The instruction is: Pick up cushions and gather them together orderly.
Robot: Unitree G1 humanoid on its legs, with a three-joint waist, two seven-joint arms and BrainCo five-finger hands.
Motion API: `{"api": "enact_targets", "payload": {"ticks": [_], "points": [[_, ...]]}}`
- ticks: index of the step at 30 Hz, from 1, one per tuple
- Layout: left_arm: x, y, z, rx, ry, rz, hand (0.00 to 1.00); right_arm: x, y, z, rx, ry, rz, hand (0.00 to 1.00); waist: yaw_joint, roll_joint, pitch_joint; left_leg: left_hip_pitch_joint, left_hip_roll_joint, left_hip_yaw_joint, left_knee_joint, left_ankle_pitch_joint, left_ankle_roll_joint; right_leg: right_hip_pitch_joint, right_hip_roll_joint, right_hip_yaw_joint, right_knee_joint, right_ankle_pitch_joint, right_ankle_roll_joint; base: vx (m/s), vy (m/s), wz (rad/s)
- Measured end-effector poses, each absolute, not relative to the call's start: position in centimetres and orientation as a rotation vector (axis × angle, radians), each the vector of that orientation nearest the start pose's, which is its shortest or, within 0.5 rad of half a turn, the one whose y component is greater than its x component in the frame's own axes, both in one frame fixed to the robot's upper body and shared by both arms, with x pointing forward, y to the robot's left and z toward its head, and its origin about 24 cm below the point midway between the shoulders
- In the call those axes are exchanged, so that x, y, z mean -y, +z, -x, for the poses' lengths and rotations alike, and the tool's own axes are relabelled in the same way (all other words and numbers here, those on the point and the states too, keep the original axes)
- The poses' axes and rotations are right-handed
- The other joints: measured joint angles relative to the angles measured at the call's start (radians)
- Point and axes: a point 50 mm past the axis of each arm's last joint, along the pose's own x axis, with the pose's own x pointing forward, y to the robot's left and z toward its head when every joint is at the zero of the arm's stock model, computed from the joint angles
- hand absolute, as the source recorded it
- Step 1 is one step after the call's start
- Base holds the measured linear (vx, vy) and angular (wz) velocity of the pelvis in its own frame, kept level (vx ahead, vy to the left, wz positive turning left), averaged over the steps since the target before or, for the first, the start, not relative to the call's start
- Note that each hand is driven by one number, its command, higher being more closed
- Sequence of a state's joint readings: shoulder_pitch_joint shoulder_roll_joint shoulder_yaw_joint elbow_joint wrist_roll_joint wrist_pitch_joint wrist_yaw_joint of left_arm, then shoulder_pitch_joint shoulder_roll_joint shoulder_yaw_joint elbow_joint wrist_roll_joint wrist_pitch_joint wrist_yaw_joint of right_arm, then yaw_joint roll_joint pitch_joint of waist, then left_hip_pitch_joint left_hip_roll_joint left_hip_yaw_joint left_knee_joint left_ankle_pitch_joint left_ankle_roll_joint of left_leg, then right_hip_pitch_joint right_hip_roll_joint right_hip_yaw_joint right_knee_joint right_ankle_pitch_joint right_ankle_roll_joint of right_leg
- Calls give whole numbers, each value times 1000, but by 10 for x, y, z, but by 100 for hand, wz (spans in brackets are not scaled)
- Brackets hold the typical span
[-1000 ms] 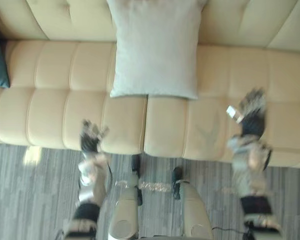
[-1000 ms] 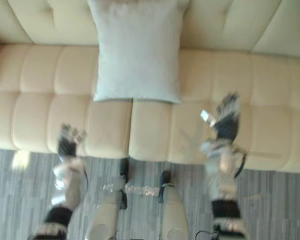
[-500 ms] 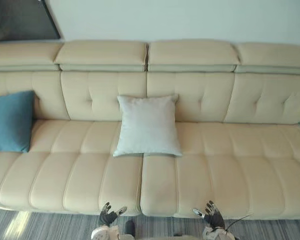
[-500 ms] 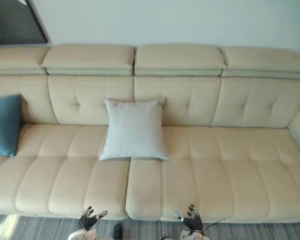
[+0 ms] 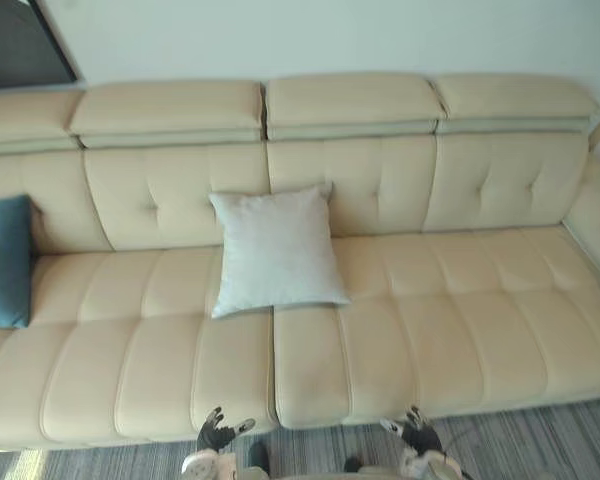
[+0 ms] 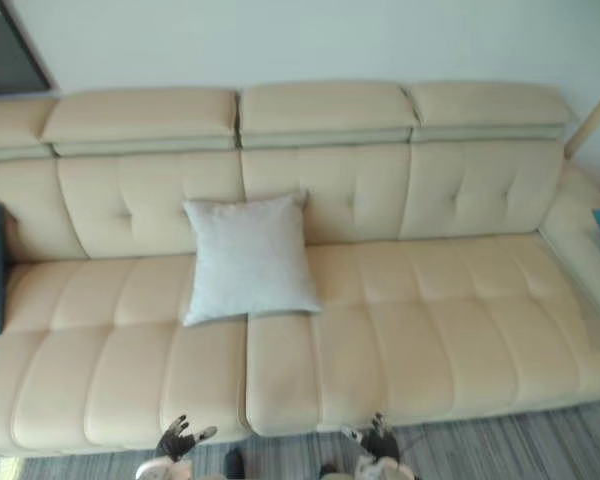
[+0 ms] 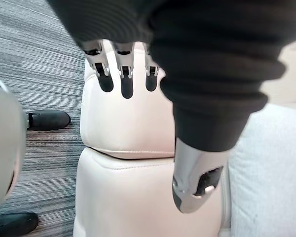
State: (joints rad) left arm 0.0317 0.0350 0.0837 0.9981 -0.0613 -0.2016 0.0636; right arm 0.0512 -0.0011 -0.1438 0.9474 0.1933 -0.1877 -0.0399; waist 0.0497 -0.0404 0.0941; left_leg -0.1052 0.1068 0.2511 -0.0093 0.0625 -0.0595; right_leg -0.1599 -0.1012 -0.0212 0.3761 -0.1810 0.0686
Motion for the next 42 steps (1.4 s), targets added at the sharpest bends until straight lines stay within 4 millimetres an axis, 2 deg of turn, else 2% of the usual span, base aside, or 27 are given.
{"api": "enact_targets", "payload": {"ticks": [2,4,5,7,8,11,13,14,15,16,17,19,22,23,25,27,31,32,36,37,38,39,40,41,42], "points": [[-179,-139,-143,-800,197,32,0,175,-142,-133,-808,-295,-212,0,2,-7,-6,0,-1,-16,34,4,-3,17,-51,-39,261,-70,26,-5,-72,21],[-183,-138,-141,-796,217,33,0,174,-142,-133,-809,-286,-202,0,13,-31,-22,-36,-3,-12,87,4,-4,77,-106,-37,272,-54,31,-62,-181,-1],[-184,-139,-141,-800,226,41,0,176,-138,-143,-783,-270,-178,0,15,-28,-23,-80,19,-4,140,9,-10,96,-74,-30,185,-79,56,-144,-218,-23],[-176,-140,-141,-804,223,65,0,180,-134,-150,-759,-268,-159,0,26,18,-15,-97,65,3,151,17,-11,115,-24,-31,110,-84,50,-164,-185,-32],[-171,-141,-139,-817,214,67,0,183,-134,-150,-758,-268,-143,0,26,35,-16,-111,84,1,148,33,-27,121,-8,-46,77,-95,42,-226,-214,-14],[-154,-142,-142,-824,175,88,0,188,-134,-148,-764,-264,-115,0,23,67,-6,-125,105,-19,88,129,-37,116,14,-109,41,-112,32,-211,-158,14],[-153,-143,-142,-827,169,85,0,189,-136,-144,-782,-273,-112,0,7,59,0,-120,94,-34,11,249,-59,112,10,-154,25,-118,4,-292,-142,36],[-154,-141,-145,-818,165,83,0,187,-137,-142,-788,-275,-120,0,3,41,6,-125,93,-40,17,253,-73,116,0,-179,-2,-119,-31,-248,-115,7],[-154,-139,-151,-799,168,86,0,187,-138,-140,-796,-278,-123,0,15,33,11,-135,90,-40,102,162,-72,117,-12,-195,-18,-127,-48,-273,-51,-32],[-155,-139,-150,-806,177,94,0,189,-139,-141,-799,-286,-121,0,12,32,13,-155,85,-59,279,6,-49,117,-27,-193,-30,-123,-49,-241,3,-42],[-156,-141,-147,-816,182,97,0,190,-138,-142,-797,-287,-122,0,7,27,15,-155,76,-71,367,-54,-42,116,-38,-187,-31,-116,-44,-303,74,-33],[-157,-142,-144,-822,197,117,0,191,-144,-126,-840,-304,-125,0,4,25,10,-116,67,-122,508,-183,-50,118,-45,-157,-38,-100,-25,-209,165,-23],[-160,-144,-138,-841,224,145,0,193,-149,-117,-885,-320,-139,0,8,46,-7,-58,41,-225,423,-283,-82,77,-19,-85,-41,-80,0,-123,233,-49],[-165,-146,-135,-849,241,147,0,190,-151,-116,-900,-318,-154,0,3,31,-16,-49,28,-205,378,-291,-68,62,-21,-44,-68,-59,17,-95,203,-66],[-175,-148,-129,-875,262,135,0,185,-155,-109,-931,-313,-171,0,-2,9,-41,-38,2,-159,335,-281,-53,71,-26,28,-166,15,23,-48,222,-62],[-178,-150,-126,-890,264,130,0,186,-156,-106,-942,-325,-177,0,-9,7,-44,-22,-17,-149,317,-278,-45,98,-40,47,-225,52,30,-1,169,-27],[-181,-154,-117,-931,250,118,0,191,-158,-101,-958,-349,-190,0,-16,22,-60,11,-53,-143,271,-275,-38,109,-53,86,-273,85,39,53,91,-26],[-181,-155,-116,-939,249,117,0,193,-158,-100,-965,-349,-188,0,-16,20,-63,18,-49,-132,269,-276,-36,107,-47,97,-275,87,42,92,19,-45],[-179,-157,-113,-961,244,115,0,195,-155,-112,-939,-332,-180,0,-13,52,-59,26,-14,-91,272,-273,-29,44,2,173,-273,121,14,105,-46,-82],[-178,-158,-113,-966,239,114,0,195,-154,-116,-930,-326,-176,0,-12,65,-55,32,4,-80,265,-275,-26,27,19,136,-269,150,-2,72,-50,-120],[-177,-158,-112,-968,237,115,0,195,-152,-122,-918,-312,-166,0,-11,81,-47,48,30,-49,249,-275,-26,8,40,35,-262,181,-41,64,-70,-131],[-174,-158,-113,-968,232,119,0,195,-150,-128,-905,-300,-156,0,-8,93,-38,69,61,2,230,-275,-27,1,41,-124,-250,183,-83,84,-130,-172],[-174,-158,-115,-966,203,92,0,196,-147,-137,-887,-284,-138,0,-9,93,-24,109,66,86,215,-275,-30,-12,-15,-463,-175,109,-129,57,-116,-145],[-174,-157,-115,-966,198,89,0,197,-148,-136,-888,-285,-135,0,-7,88,-22,123,65,106,214,-275,-30,-9,-25,-511,-165,100,-134,62,-110,-142],[-173,-157,-115,-968,187,82,0,201,-147,-136,-888,-290,-126,0,-6,94,-12,149,65,127,214,-275,-30,7,-26,-551,-151,99,-130,68,-83,-107]]}}
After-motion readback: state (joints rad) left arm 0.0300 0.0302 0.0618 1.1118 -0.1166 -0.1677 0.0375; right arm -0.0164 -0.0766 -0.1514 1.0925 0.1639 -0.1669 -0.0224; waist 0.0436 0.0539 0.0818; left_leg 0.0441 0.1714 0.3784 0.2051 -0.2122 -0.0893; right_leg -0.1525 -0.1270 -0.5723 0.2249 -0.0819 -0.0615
